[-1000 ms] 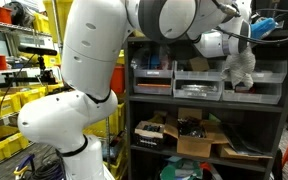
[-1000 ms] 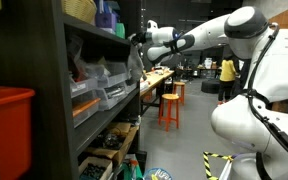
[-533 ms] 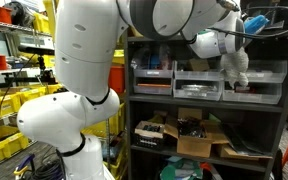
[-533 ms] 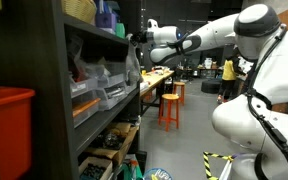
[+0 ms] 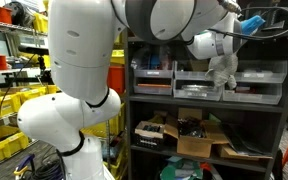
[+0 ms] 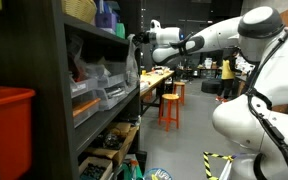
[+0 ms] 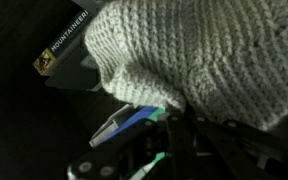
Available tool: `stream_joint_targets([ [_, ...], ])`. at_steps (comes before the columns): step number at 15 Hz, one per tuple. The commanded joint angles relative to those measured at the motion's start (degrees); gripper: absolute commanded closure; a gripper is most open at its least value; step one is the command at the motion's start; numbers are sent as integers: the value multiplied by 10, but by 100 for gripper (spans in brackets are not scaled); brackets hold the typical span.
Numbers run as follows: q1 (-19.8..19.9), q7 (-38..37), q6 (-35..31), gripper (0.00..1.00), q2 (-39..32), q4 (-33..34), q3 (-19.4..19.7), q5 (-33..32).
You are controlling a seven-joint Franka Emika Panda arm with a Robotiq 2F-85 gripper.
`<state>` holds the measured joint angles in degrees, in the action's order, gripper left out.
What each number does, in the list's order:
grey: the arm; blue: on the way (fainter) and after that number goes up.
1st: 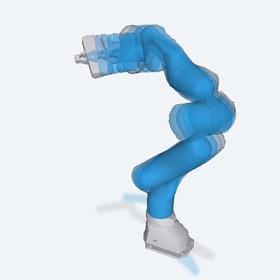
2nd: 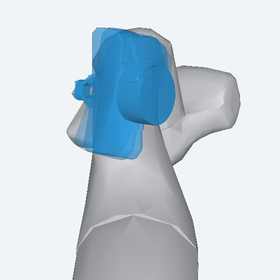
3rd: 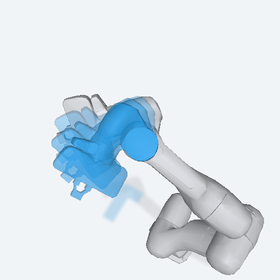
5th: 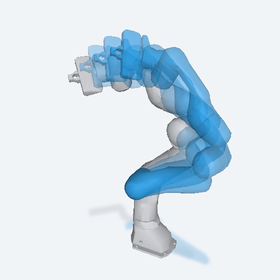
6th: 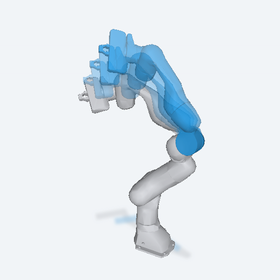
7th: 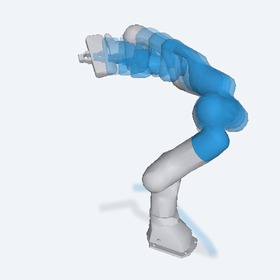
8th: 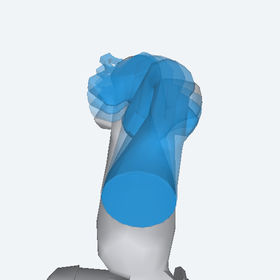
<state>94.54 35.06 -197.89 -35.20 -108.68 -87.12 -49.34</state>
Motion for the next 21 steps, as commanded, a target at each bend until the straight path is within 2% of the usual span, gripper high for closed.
stream_joint_targets([
  [1,17,-1,0,99,-17,-3,-14,5],
  [6,45,-26,0,99,-21,20,-37,30],
  [11,84,-33,0,99,-7,52,-87,69],
  [16,105,-31,0,99,26,123,-143,145],
  [17,103,-87,0,99,41,146,-134,109],
  [19,94,-108,0,99,61,174,-127,108],
  [21,66,-125,-2,99,96,215,-93,120],
])
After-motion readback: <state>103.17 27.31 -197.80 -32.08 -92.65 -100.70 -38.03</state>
